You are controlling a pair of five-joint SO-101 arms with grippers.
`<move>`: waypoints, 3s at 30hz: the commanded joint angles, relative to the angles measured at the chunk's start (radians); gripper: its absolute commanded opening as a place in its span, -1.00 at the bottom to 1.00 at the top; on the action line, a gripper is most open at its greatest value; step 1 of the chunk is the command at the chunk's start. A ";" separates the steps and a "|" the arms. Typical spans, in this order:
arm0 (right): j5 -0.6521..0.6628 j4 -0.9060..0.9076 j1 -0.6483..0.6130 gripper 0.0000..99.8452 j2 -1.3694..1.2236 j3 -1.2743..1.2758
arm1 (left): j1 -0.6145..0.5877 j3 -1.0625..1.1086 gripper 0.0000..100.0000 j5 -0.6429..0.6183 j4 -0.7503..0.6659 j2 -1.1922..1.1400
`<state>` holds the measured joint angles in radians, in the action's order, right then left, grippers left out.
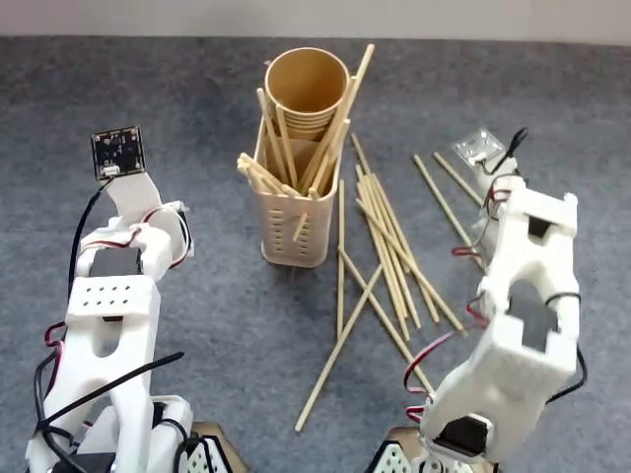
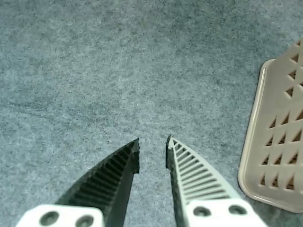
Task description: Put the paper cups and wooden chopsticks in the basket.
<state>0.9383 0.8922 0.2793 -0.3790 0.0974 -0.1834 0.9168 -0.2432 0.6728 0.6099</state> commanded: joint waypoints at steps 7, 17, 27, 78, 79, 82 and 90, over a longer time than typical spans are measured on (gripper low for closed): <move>-0.012 0.189 -0.004 -0.49 -0.234 -0.363 | 0.016 -0.004 -0.78 -0.005 -0.014 0.015; -0.055 0.404 -0.012 -0.98 -0.289 -0.495 | 0.016 -0.004 -0.78 -0.005 -0.014 0.015; -0.270 0.685 -0.076 -0.99 -0.295 -0.866 | 0.016 -0.004 -0.78 -0.005 -0.014 0.015; -0.241 0.541 -0.179 -0.67 -0.421 -0.780 | 0.016 -0.004 -0.78 -0.005 -0.014 0.016; -0.241 0.553 -0.179 -0.67 -0.420 -0.780 | 0.016 -0.004 -0.78 -0.005 -0.014 0.016; -0.218 0.572 -0.185 -0.67 -0.418 -0.782 | 0.016 -0.004 -0.78 -0.005 -0.014 0.016; -0.201 0.601 -0.183 -0.67 -0.418 -0.823 | 0.016 -0.004 -0.78 -0.005 -0.014 0.016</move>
<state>0.7281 1.4860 0.0967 -0.8209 -0.6759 -0.1834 0.9168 -0.2432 0.6728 0.6099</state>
